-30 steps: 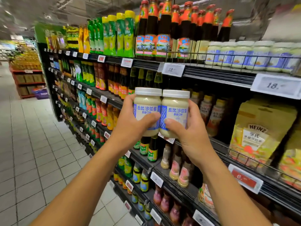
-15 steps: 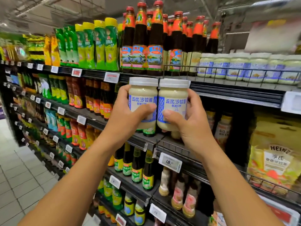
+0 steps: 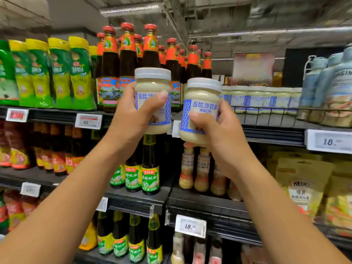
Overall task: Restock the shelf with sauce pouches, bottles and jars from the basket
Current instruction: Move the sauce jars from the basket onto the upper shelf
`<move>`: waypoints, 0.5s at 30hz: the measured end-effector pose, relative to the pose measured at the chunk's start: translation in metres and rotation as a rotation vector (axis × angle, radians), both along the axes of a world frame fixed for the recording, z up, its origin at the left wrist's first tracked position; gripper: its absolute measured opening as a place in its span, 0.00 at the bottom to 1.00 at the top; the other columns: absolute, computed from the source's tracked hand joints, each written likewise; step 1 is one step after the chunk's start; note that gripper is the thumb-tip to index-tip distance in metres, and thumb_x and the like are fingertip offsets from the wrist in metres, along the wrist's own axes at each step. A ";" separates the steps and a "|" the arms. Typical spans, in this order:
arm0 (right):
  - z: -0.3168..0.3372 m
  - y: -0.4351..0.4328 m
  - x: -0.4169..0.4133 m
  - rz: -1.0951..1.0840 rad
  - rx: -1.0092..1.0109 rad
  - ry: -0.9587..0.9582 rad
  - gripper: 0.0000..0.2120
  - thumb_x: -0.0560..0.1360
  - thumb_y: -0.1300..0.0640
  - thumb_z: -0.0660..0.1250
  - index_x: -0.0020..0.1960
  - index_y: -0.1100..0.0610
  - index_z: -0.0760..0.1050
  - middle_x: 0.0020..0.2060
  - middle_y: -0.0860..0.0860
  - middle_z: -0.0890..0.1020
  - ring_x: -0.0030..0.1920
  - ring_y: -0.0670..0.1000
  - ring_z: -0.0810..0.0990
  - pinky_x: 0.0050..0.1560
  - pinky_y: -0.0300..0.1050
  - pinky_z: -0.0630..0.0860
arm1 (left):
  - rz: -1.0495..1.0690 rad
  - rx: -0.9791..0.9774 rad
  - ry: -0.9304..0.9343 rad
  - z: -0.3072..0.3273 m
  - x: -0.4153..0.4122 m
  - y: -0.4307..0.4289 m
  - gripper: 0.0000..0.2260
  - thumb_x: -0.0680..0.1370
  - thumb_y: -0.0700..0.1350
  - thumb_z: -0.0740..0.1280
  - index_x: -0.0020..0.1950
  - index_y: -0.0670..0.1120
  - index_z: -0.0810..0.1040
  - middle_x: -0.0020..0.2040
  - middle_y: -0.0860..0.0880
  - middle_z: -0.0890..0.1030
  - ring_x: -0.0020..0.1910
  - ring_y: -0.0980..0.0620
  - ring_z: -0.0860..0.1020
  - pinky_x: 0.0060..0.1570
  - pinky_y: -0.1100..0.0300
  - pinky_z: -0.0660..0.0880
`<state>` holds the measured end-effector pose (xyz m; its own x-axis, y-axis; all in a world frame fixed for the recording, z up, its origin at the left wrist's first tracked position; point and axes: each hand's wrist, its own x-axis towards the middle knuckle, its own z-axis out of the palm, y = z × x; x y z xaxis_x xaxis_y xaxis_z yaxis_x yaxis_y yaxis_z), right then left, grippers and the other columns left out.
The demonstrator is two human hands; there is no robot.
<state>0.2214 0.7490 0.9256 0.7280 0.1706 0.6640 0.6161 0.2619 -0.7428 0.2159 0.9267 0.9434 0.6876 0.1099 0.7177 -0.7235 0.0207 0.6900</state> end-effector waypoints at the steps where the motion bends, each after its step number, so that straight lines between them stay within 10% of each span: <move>1: 0.005 -0.003 0.001 -0.010 -0.005 -0.001 0.16 0.69 0.55 0.71 0.56 0.52 0.74 0.40 0.46 0.84 0.38 0.48 0.84 0.31 0.46 0.79 | -0.013 0.004 -0.004 0.005 0.005 -0.002 0.33 0.68 0.56 0.72 0.66 0.40 0.71 0.54 0.38 0.81 0.50 0.45 0.81 0.51 0.40 0.79; 7: 0.041 -0.026 0.019 -0.046 0.002 0.029 0.22 0.67 0.55 0.71 0.60 0.55 0.72 0.47 0.53 0.82 0.43 0.52 0.83 0.36 0.50 0.80 | -0.172 0.003 0.036 0.035 0.040 -0.020 0.15 0.74 0.49 0.69 0.58 0.44 0.77 0.46 0.48 0.83 0.46 0.48 0.82 0.41 0.54 0.78; 15: 0.087 -0.053 0.053 -0.092 -0.103 0.045 0.21 0.72 0.64 0.73 0.62 0.58 0.70 0.48 0.54 0.82 0.46 0.54 0.84 0.45 0.63 0.83 | -0.182 0.089 0.056 0.064 0.078 -0.046 0.24 0.71 0.48 0.69 0.66 0.41 0.75 0.60 0.39 0.82 0.61 0.38 0.79 0.61 0.41 0.76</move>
<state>0.2741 0.6956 1.0122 0.7724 0.1673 0.6127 0.5995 0.1264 -0.7903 0.2940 0.8808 1.0074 0.7292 -0.0819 0.6794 -0.6741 0.0847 0.7337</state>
